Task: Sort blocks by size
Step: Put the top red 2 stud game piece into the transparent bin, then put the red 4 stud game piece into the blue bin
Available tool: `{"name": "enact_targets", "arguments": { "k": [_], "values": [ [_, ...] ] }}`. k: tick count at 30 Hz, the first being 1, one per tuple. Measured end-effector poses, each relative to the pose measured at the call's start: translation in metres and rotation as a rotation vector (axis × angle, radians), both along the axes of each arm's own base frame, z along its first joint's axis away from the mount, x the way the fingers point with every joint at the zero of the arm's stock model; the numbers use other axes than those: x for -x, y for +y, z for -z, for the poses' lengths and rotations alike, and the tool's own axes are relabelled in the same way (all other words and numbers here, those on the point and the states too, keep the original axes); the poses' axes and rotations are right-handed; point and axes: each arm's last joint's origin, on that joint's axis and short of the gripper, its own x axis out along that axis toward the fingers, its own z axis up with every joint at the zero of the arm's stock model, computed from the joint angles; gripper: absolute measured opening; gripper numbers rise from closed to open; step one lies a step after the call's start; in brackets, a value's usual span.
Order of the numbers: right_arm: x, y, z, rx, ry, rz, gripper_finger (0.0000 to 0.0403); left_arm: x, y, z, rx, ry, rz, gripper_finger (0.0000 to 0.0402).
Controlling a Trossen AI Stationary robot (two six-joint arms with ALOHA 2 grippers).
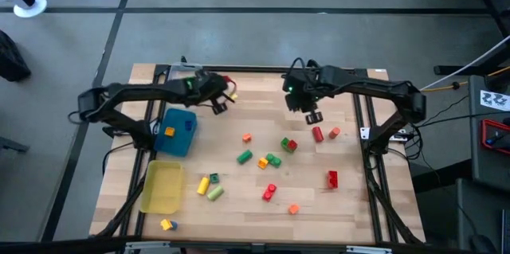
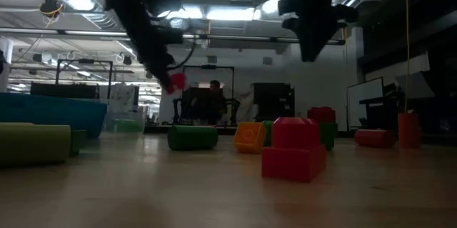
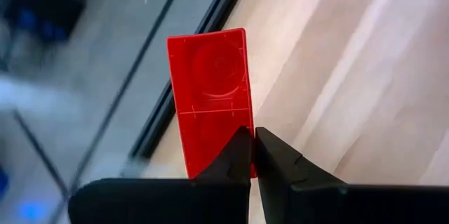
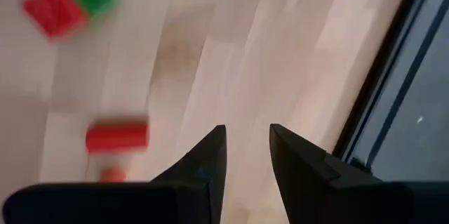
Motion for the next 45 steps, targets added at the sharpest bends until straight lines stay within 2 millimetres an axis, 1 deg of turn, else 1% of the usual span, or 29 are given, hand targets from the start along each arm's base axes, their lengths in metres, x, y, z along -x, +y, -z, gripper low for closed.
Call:
{"name": "enact_targets", "arguments": {
  "k": [4, 10, 13, 16, 19, 22, 27, 30, 33, 38, 45],
  "values": [
    [0.012, 0.002, 0.008, 0.038, 0.054, 0.006, 0.0111, 0.024, 0.009, -0.003, 0.072, 0.02, -0.155, 0.0],
    [0.029, 0.006, 0.029, 0.034, 0.07, 0.015, 0.0111, 0.051, 0.018, 0.004, 0.173, 0.123, -0.331, 0.0],
    [0.034, 0.008, 0.043, 0.018, 0.071, 0.044, 0.0111, 0.058, 0.022, 0.006, 0.194, 0.156, -0.374, 0.0],
    [0.038, 0.009, 0.056, 0.01, 0.091, 0.06, 0.0111, 0.062, 0.027, 0.006, 0.193, 0.153, -0.395, 0.0005],
    [0.04, 0.009, 0.068, 0.007, 0.103, 0.063, 0.0111, 0.064, 0.03, 0.006, 0.191, 0.154, -0.409, 0.0025],
    [0.043, 0.01, 0.075, -0.006, 0.124, 0.062, 0.0111, 0.066, 0.033, 0.006, 0.196, 0.129, -0.453, 0.0054],
    [0.043, 0.011, 0.078, -0.006, 0.125, 0.061, 0.0111, 0.069, 0.036, 0.006, 0.2, 0.108, -0.493, 0.0104],
    [0.041, 0.01, 0.077, -0.01, 0.102, 0.055, 0.0111, 0.069, 0.036, 0.005, 0.198, 0.098, -0.499, 0.0121],
    [0.037, 0.011, 0.077, -0.043, 0.061, 0.019, 0.0111, 0.068, 0.036, 0.005, 0.202, 0.079, -0.517, 0.0127],
    [0.029, 0.012, 0.076, -0.122, -0.035, -0.033, 0.0111, 0.068, 0.036, 0.006, 0.203, 0.074, -0.523, 0.0122],
    [0.02, 0.009, 0.074, -0.071, -0.131, -0.023, 0.0111, 0.068, 0.036, 0.006, 0.203, 0.075, -0.523, 0.0121]
  ]
}}
